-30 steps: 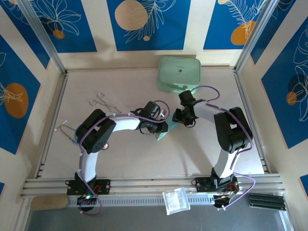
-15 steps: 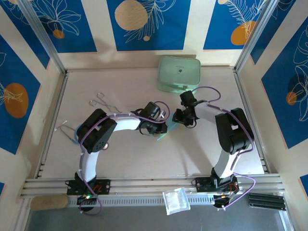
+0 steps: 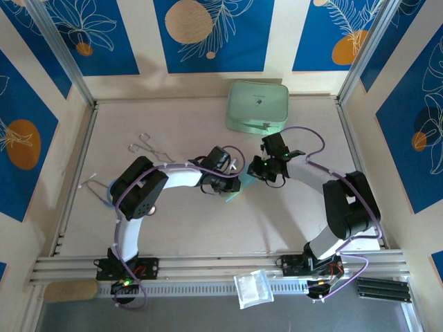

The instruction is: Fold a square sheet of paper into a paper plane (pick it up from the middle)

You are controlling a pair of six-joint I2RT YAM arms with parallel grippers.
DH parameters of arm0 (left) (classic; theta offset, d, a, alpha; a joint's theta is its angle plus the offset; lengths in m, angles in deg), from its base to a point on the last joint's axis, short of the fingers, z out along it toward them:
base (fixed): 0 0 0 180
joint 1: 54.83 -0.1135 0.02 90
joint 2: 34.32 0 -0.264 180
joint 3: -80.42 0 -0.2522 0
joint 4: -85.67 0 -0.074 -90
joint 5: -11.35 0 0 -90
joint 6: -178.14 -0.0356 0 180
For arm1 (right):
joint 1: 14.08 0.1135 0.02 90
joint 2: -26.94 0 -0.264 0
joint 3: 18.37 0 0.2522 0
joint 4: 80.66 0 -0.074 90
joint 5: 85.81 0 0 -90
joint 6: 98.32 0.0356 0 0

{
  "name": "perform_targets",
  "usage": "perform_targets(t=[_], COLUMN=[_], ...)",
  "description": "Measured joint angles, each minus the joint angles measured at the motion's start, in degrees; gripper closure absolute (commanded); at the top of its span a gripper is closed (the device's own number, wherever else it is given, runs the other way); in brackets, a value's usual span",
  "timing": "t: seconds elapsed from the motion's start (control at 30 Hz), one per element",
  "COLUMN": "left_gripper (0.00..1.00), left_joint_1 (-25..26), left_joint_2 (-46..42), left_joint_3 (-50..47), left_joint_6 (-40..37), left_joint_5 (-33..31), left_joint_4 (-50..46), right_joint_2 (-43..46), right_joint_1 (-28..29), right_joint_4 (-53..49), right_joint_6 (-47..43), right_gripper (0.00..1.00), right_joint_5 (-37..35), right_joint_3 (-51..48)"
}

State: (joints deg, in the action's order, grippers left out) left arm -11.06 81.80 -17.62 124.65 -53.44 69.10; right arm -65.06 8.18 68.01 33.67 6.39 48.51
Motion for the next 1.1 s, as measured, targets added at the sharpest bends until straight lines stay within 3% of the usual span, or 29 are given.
perform_targets(t=[0.5,1.1], left_gripper=[0.96,0.98], left_joint_1=[0.0,0.0], left_joint_2=[0.0,0.0], left_joint_3=[-0.3,-0.7], left_joint_6=[0.1,0.7], left_joint_5=[0.0,0.0], left_joint_4=[0.5,1.9], right_joint_2=[-6.9,-6.0], right_joint_1=[2.0,-4.7], right_joint_4=[3.8,10.8], right_joint_6=[6.2,2.4], right_gripper=[0.94,0.93], right_joint_5=[0.8,5.7], right_joint_3=[-0.3,-6.1])
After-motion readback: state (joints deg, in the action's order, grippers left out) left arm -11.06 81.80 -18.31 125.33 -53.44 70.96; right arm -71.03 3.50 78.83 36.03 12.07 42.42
